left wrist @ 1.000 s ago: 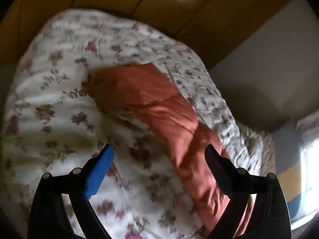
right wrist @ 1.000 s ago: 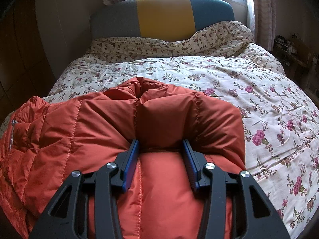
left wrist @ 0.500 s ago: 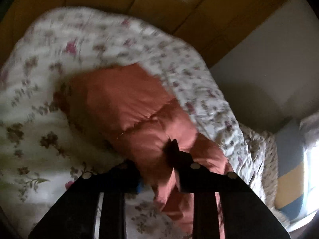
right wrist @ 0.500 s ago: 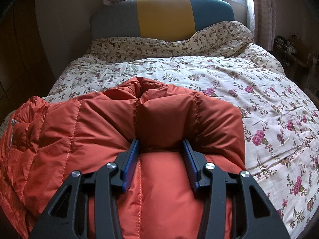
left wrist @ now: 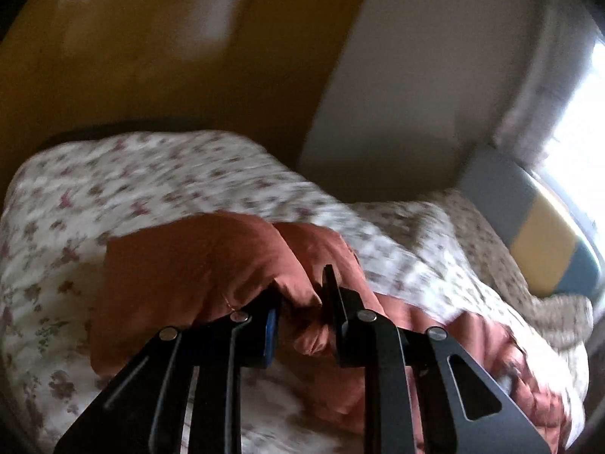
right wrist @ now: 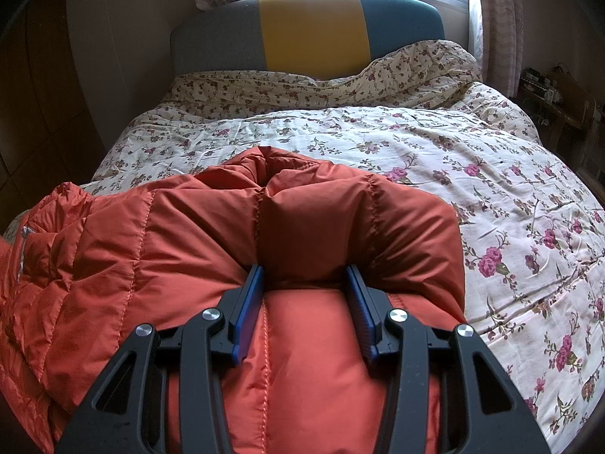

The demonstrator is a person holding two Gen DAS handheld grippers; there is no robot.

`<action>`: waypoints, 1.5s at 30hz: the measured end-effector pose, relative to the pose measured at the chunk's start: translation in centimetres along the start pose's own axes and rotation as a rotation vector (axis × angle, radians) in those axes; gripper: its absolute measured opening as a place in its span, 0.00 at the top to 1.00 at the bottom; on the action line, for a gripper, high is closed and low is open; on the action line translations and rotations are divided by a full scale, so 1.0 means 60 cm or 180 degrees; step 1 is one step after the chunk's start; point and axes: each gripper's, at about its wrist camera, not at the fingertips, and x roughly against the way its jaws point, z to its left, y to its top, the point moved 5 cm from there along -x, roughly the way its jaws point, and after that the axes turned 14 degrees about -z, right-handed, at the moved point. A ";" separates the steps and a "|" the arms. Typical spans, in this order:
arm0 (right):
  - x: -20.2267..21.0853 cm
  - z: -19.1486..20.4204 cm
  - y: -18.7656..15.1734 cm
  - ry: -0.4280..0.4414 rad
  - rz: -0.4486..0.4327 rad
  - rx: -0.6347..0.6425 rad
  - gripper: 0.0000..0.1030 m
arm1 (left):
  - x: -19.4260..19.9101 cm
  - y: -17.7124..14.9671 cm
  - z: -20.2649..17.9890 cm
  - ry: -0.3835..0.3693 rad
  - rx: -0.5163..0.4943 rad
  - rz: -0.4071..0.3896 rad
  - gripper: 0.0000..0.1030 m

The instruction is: Fold large clothes

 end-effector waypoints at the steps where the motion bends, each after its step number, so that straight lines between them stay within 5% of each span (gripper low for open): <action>1: 0.000 0.000 0.000 -0.0003 0.0000 0.0003 0.57 | 0.007 -0.001 -0.016 -0.0066 -0.0064 -0.0012 0.79; 11: 0.000 0.000 0.000 0.0002 0.0000 -0.0005 0.57 | 0.089 -0.035 -0.217 -0.0818 -0.0729 -0.0107 0.79; 26: 0.000 0.000 0.000 0.0006 0.0000 -0.0010 0.57 | 0.193 -0.230 -0.475 -0.1626 -0.1725 0.0299 0.79; 38: 0.000 0.000 0.001 0.0022 -0.0009 -0.0036 0.57 | 0.241 -0.362 -0.569 -0.2120 -0.2382 0.0680 0.79; 45: 0.009 -0.009 0.010 0.0205 -0.0075 -0.0310 0.52 | 0.229 -0.397 -0.586 -0.2175 -0.2421 0.0879 0.79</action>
